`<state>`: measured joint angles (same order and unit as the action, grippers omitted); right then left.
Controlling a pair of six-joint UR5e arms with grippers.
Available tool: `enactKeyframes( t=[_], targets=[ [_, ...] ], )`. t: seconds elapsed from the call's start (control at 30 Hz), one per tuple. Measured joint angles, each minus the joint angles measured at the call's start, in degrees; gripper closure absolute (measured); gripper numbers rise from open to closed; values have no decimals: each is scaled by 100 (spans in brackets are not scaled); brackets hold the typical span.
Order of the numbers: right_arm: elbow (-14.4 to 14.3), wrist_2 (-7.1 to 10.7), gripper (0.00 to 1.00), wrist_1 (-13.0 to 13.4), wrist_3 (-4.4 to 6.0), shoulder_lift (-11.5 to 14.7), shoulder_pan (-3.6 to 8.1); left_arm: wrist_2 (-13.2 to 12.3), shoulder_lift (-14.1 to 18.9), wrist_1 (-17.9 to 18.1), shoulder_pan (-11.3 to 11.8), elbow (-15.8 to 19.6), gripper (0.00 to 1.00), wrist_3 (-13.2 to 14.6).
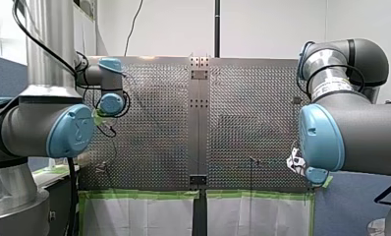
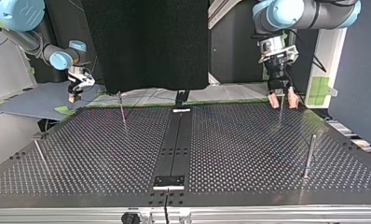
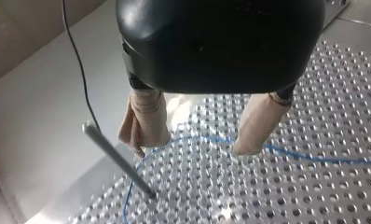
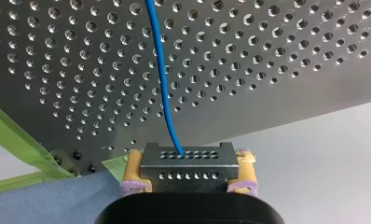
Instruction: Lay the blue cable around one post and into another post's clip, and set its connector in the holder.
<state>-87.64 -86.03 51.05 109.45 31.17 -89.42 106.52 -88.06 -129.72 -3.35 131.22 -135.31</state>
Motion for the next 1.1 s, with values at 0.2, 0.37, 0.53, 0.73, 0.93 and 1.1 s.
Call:
enactKeyframes(
  t=[0.2, 0.37, 0.53, 0.73, 0.93, 1.1],
  targets=[
    [-2, -2, 93, 10, 0, 0, -1, -25, -68, 51, 105, -84, 0, -372],
    [1, -1, 93, 11, 5, -1, -2, -11, -72, 43, 178, -205, 0, -639],
    [-2, -2, 93, 10, 6, -3, -7, 8, -92, 13, 246, -366, 0, -937],
    [0, -2, 93, 3, 1, -3, -22, -25, -237, -179, 297, -646, 0, -1296],
    [-1, -3, 93, 2, 8, -1, -34, -45, -489, -344, 340, -943, 0, -1600],
    [-2, -3, 93, 3, 16, -2, -43, 103, -553, -536, 403, -1216, 0, -1873]
  ],
)
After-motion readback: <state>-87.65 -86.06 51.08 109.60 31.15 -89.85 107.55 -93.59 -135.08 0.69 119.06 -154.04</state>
